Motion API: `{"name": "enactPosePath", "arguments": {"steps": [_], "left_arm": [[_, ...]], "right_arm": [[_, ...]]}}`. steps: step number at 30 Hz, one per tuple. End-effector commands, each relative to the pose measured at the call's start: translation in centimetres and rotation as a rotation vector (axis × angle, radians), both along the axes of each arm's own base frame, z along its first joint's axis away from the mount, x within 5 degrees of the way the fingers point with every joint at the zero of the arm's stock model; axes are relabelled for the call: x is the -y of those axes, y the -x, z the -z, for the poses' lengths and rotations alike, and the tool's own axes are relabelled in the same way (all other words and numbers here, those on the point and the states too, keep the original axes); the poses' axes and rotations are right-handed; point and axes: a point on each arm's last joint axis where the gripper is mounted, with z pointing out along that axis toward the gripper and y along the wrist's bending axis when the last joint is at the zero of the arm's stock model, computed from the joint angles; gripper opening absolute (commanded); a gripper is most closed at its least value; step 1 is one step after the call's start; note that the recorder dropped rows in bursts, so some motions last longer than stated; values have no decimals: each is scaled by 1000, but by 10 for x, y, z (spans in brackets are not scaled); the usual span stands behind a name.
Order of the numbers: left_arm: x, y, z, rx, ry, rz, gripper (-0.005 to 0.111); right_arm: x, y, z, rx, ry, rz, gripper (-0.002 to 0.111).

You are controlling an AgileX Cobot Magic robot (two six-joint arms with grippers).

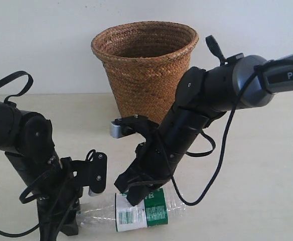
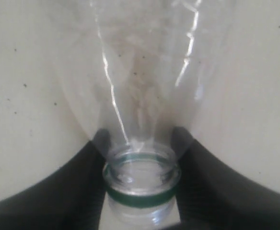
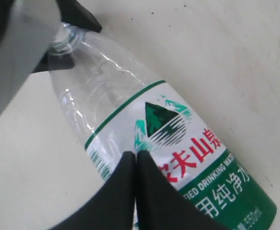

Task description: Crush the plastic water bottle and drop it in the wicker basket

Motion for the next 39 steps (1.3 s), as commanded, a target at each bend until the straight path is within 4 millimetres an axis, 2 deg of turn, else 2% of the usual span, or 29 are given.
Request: {"name": "enactPosePath", "arguments": {"steps": [1, 6, 12, 17, 20, 27, 30, 33, 36, 39], "left_arm": [[3, 1, 1, -2, 3, -15, 4], [3, 1, 1, -6, 7, -27, 4], [4, 1, 4, -11, 19, -63, 4], [5, -2, 3, 4, 31, -124, 4], [5, -2, 3, -10, 51, -172, 4], [-11, -14, 2, -54, 123, -492, 4], [-11, -15, 2, -63, 126, -539, 4], [-11, -15, 2, -68, 129, -563, 4], [-11, -15, 2, -68, 129, -560, 4], [-11, -15, 2, -64, 124, -553, 4]], "right_arm": [[3, -3, 25, -10, 77, -13, 0], [2, -6, 47, -47, 119, -12, 0], [-1, -13, 63, -77, 149, -8, 0], [1, -20, 78, -140, 271, 5, 0], [6, -22, 83, -155, 280, 15, 0], [9, -19, 82, -207, 300, -4, 0], [10, -16, 82, -233, 308, -15, 0], [7, -19, 70, -226, 293, -24, 0], [-3, -21, 35, -239, 201, -19, 0], [-12, -21, -3, -180, 45, -22, 0]]}}
